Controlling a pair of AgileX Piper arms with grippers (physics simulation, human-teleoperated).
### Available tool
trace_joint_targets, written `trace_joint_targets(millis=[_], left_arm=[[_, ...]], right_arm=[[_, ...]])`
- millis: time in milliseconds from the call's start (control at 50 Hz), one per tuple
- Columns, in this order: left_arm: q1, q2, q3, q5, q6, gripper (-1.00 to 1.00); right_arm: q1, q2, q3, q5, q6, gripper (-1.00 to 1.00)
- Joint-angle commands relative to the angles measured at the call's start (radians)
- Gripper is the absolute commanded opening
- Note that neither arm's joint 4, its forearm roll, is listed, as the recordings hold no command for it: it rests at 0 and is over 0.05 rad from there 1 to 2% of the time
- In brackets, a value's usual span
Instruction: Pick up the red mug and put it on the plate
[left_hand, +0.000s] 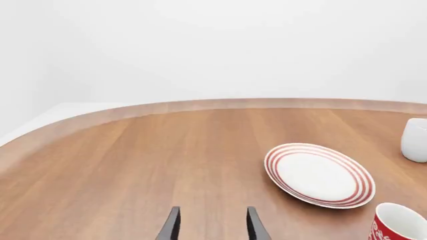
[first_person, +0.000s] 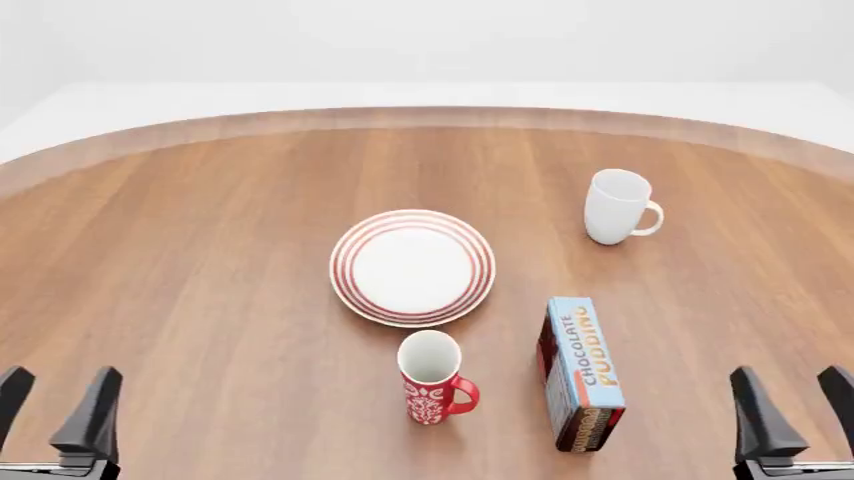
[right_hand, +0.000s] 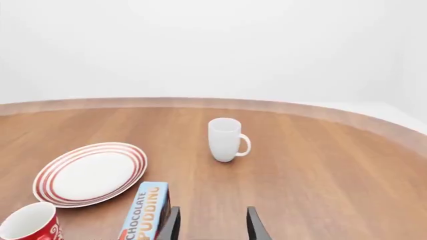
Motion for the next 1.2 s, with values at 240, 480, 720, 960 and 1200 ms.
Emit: trace_joint_targets(millis=[240,480,720,960,1200], left_arm=[[0.0,0.0,0.0,0.0,0.0,1.0],[0.0,0.0,0.0,0.0,0.0,1.0],[0.0,0.0,0.0,0.0,0.0,1.0],[0.0,0.0,0.0,0.0,0.0,1.0],[0.0,0.0,0.0,0.0,0.0,1.0]], right_arm=[[0.022,0.03,-0.003,-0.018,0.008,1.0],[0.226,0.087,-0.219,0.114,-0.031,1.0],[0.376,0.321,-0.34,0.077,-0.11,1.0],[0.502,0.478,-0.461,0.134,-0.199,1.0],[0.601,0.574,-0.58,0.262,-0.254,1.0]])
